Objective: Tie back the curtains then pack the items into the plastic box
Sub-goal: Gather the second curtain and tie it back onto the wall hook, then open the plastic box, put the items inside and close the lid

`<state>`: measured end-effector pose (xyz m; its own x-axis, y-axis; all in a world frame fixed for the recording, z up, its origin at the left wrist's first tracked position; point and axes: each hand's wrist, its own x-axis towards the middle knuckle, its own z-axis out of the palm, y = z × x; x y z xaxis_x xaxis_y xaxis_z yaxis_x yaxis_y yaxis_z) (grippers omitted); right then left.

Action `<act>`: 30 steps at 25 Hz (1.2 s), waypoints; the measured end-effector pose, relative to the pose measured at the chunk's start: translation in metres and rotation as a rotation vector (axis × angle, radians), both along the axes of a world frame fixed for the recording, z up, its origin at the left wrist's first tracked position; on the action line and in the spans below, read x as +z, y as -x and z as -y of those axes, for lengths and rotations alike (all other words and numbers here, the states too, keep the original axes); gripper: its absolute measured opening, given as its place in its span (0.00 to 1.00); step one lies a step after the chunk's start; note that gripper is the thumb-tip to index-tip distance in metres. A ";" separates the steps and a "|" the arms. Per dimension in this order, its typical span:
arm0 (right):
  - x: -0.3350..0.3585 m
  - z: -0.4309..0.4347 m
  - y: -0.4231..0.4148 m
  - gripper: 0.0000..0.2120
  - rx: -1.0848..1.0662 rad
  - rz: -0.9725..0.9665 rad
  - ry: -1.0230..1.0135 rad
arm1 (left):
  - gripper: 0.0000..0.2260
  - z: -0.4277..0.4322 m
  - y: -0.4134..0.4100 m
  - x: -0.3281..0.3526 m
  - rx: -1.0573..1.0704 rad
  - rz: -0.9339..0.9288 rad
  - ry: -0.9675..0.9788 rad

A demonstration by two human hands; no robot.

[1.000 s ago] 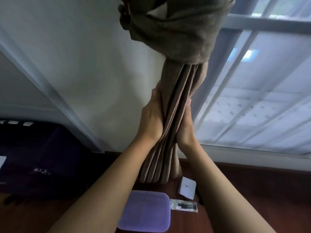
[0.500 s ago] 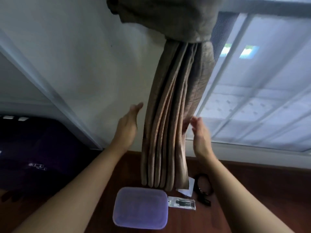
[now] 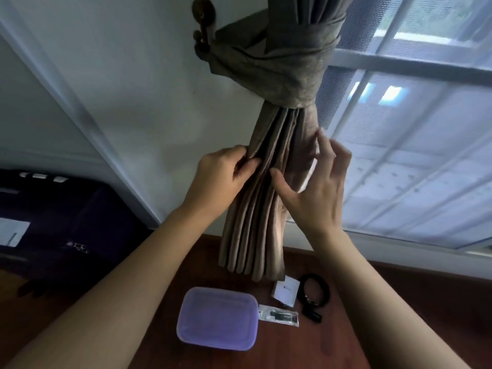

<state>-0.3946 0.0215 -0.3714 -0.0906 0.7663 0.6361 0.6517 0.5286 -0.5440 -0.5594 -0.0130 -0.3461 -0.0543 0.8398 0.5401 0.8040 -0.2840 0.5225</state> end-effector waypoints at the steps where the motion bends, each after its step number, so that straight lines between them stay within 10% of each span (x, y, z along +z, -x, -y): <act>1: 0.002 0.001 0.000 0.29 -0.004 -0.017 0.004 | 0.09 0.001 0.002 0.002 0.026 -0.071 -0.030; 5: 0.008 -0.010 0.006 0.10 -0.023 0.109 0.093 | 0.10 0.003 0.007 0.007 0.158 -0.244 -0.068; 17: -0.060 0.038 -0.026 0.30 0.112 -0.039 0.557 | 0.17 0.055 0.009 -0.036 0.321 -0.056 -0.002; 30: -0.293 0.199 -0.076 0.28 0.007 0.250 1.195 | 0.15 0.226 0.011 -0.316 0.408 -0.143 0.856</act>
